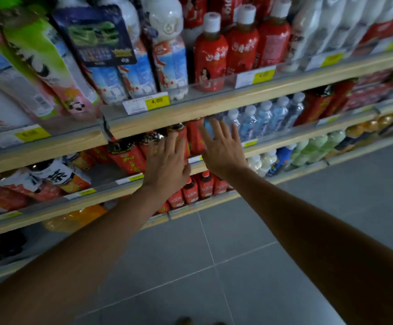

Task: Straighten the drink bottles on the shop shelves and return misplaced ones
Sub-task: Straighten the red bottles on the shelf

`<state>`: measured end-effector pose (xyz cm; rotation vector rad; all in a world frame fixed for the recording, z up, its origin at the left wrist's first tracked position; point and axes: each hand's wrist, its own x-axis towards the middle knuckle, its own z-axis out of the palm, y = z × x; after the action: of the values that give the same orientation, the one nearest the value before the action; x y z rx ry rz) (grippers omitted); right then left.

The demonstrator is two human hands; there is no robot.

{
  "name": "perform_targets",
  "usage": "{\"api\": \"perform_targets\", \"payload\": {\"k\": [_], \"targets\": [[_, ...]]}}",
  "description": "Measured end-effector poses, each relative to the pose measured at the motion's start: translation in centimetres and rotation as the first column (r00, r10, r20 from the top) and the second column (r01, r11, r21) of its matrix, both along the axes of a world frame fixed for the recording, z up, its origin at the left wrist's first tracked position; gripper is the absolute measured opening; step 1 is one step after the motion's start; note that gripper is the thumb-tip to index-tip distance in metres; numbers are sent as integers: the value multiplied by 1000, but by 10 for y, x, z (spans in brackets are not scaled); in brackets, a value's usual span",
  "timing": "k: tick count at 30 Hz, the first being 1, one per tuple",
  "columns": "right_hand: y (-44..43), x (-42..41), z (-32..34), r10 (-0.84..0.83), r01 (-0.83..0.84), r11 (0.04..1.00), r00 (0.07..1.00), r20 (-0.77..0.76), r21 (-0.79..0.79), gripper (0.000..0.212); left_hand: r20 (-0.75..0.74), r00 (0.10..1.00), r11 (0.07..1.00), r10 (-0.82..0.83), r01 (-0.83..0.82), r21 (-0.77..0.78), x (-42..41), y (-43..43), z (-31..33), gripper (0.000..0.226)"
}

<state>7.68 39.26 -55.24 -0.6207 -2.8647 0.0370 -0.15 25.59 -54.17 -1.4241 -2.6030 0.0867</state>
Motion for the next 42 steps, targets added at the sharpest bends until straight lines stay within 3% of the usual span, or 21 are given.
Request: {"api": "perform_targets", "payload": {"k": [4, 11, 18, 24, 34, 42], "targets": [[26, 39, -16, -129, 136, 989, 985, 111, -59, 55, 47, 998, 991, -46, 52, -121, 14, 21, -8, 56], [114, 103, -30, -248, 260, 963, 959, 135, -77, 50, 95, 986, 976, -139, 153, -153, 56, 115, -21, 54], [239, 162, -57, -299, 317, 942, 940, 162, -106, 47, 183, 973, 976, -142, 169, -140, 118, 243, -57, 57], [326, 181, -101, -273, 294, 948, 947, 170, -120, 49, 170, 982, 988, -82, 103, -117, 142, 333, -106, 65], [385, 158, -180, -355, 336, 924, 931, -84, -183, 46, 29, 998, 991, -60, 63, -119, 117, 377, -198, 81], [401, 138, -221, -295, 285, 955, 911, -289, -77, 37, -87, 992, 993, -87, 94, 72, 98, 389, -239, 73]]}}
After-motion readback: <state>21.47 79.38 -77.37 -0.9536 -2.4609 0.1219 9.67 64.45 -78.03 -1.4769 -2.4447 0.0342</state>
